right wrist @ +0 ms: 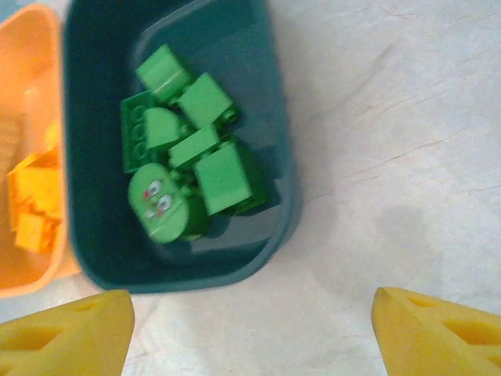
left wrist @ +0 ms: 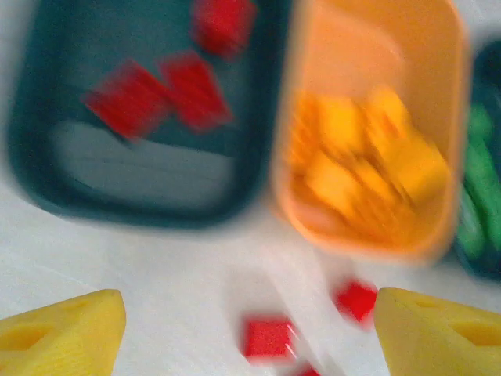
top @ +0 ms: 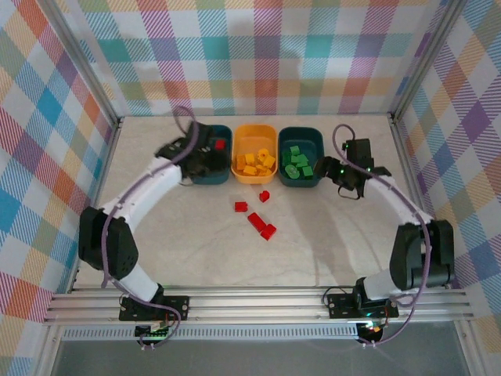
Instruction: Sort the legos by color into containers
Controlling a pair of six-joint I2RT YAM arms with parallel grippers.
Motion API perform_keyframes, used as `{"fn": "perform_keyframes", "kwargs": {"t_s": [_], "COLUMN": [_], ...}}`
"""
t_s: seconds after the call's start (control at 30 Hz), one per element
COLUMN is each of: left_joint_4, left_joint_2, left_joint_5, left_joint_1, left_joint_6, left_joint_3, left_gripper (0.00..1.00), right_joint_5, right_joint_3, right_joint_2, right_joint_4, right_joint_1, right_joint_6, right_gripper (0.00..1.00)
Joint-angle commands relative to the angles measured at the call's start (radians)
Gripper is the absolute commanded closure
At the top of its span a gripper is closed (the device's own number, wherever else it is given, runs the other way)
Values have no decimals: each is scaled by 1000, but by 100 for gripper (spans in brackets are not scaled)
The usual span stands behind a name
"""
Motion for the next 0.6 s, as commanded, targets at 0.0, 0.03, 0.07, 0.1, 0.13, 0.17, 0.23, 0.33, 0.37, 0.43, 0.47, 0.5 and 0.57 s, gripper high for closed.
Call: {"fn": "perform_keyframes", "kwargs": {"t_s": [0.0,0.03,0.07,0.1,0.13,0.17,0.23,0.33,0.37,0.43,0.47,0.5,0.57], "left_joint_4": [9,16,4,-19,-27,-29,-30,-55,-71,-97,-103,-105,-105], "left_joint_2": [42,57,74,100,124,146,187,224,243,282,297,312,341], "left_joint_5": [10,12,-2,-34,-48,-56,-52,-100,-118,-139,-148,-153,-161], "left_joint_1": [-80,-119,-147,-174,-202,-219,-240,-255,-257,-261,-263,-266,-268], "left_joint_6": [-43,-36,-29,-26,-17,-12,-23,-35,-36,-30,-31,-27,-19], "left_joint_3": [-104,-106,-99,-80,-68,-59,-40,-19,-10,9,18,22,37], "left_gripper": [16,16,16,15,15,15,15,15,16,17,17,18,20], "right_joint_5": [80,115,135,155,178,205,224,204,198,192,198,207,216], "right_joint_3": [-121,-160,-182,-200,-219,-237,-283,-323,-333,-349,-354,-360,-369], "right_joint_2": [-66,-82,-93,-108,-126,-145,-183,-217,-223,-231,-235,-238,-241], "right_joint_4": [188,223,239,252,271,290,328,328,334,345,348,352,361], "right_joint_1": [108,147,175,205,233,254,269,271,272,277,277,277,277], "right_joint_6": [28,28,29,27,20,18,30,44,51,62,63,64,66], "right_gripper": [21,21,21,21,21,21,20,20,20,20,20,20,20]}}
